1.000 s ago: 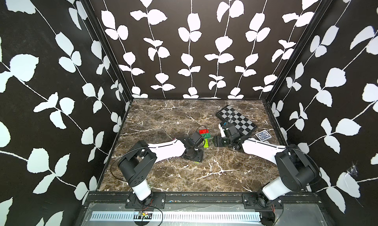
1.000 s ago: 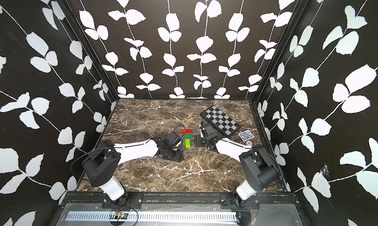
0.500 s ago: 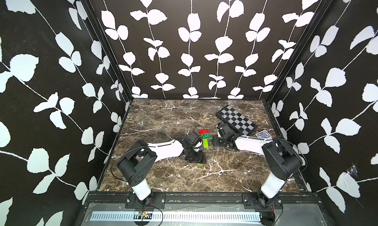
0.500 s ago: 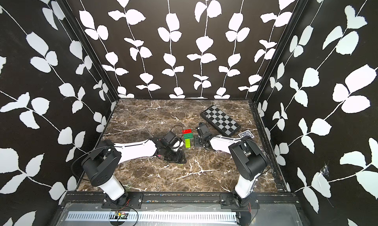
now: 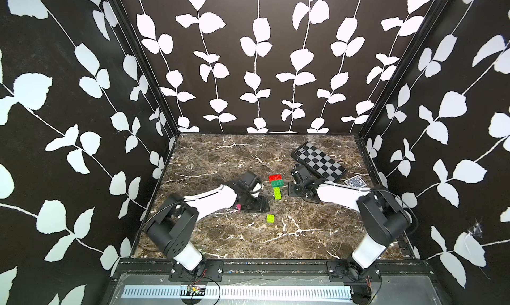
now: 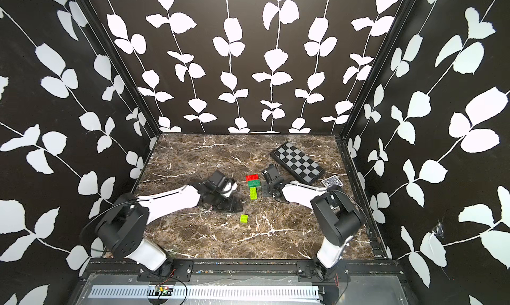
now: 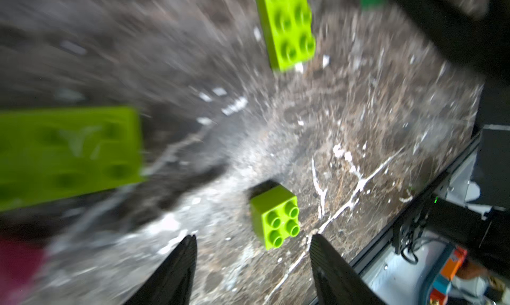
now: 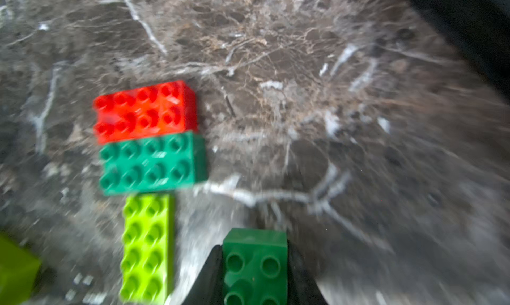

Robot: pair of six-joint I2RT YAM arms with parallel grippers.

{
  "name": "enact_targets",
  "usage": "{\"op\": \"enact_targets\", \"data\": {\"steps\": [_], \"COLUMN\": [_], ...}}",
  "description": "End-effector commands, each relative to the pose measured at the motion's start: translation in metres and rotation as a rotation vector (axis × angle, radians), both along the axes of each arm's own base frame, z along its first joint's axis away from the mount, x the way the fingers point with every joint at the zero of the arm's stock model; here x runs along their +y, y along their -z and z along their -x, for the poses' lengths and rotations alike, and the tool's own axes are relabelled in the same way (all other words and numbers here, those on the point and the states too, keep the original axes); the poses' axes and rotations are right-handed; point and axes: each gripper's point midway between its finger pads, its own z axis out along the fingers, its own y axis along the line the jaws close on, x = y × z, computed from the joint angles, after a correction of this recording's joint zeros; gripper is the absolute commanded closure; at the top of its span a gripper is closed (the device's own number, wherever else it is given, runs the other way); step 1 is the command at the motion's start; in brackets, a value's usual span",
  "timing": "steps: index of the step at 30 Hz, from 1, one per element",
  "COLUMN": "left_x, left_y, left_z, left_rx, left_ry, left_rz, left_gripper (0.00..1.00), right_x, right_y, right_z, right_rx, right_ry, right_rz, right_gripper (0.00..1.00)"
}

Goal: Assemble a carrot with lego
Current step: Pick up the lego brick from the center of the board, then assemble the lego brick with the lego brick.

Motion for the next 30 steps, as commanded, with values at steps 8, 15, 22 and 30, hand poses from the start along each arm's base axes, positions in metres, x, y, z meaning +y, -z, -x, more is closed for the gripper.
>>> {"op": "enact_targets", "data": {"steps": [8, 15, 22, 30], "left_x": [0.067, 0.074, 0.077, 0.072], "left_y": [-0.04, -0.053, -0.057, -0.049], "left_z": [-0.055, -0.069, -0.073, -0.052], "left_rx": [-0.233, -0.285, -0.307, -0.252], "left_ry": [-0.182, -0.182, -0.162, -0.12], "left_rz": [-0.092, -0.123, -0.129, -0.074], "left_gripper": [0.32, 0.31, 0.31, 0.32], "right_x": [0.029, 0.062, 0.09, 0.091], "right_y": [-0.042, -0.034, -0.018, -0.024], "right_z": [0.084, 0.092, 0.102, 0.118], "right_rx": [0.015, 0.055, 0.109, 0.138], "right_ry": [0.141, 0.146, 0.102, -0.033], "right_rz": [-0.018, -0.042, -0.031, 0.007], "right_gripper": [0.78, 0.79, 0.79, 0.77]}}
